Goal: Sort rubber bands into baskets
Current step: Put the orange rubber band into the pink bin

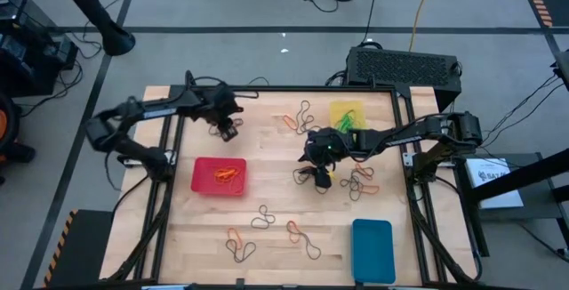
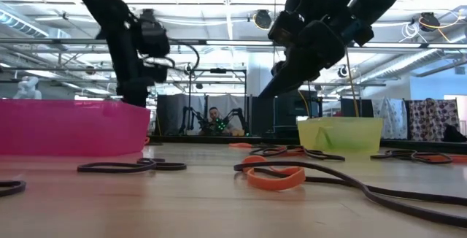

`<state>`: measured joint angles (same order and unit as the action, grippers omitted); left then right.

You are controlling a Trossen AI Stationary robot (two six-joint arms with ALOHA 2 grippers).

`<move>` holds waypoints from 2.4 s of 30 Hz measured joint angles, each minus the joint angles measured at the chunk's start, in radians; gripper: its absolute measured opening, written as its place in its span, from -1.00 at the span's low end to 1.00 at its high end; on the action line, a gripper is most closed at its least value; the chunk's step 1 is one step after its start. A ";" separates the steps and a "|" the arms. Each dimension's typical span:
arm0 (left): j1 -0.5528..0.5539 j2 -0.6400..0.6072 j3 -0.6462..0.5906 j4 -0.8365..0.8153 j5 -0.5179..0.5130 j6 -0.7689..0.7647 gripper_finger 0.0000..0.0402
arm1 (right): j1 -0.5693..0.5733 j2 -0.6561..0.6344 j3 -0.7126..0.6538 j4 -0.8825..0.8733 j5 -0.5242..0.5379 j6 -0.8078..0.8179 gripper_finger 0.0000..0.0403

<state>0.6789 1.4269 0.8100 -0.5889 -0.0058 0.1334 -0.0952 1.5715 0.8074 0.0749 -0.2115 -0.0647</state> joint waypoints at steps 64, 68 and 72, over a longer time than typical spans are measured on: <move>-0.642 -0.322 0.067 -0.249 0.160 -0.446 -0.99 | 0.031 0.000 -0.028 -0.062 -0.010 0.103 -0.04; -0.724 -0.313 0.067 -0.270 0.125 -0.491 -0.99 | 0.070 0.000 0.005 -0.173 -0.084 0.137 -0.04; -0.762 -0.302 0.066 -0.291 0.075 -0.495 -0.99 | 0.121 0.000 0.075 -0.424 -0.075 0.159 -0.04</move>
<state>-0.0834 1.1253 0.8761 -0.8794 0.0697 -0.3617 0.0263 1.5711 0.8820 -0.3494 -0.2864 0.0947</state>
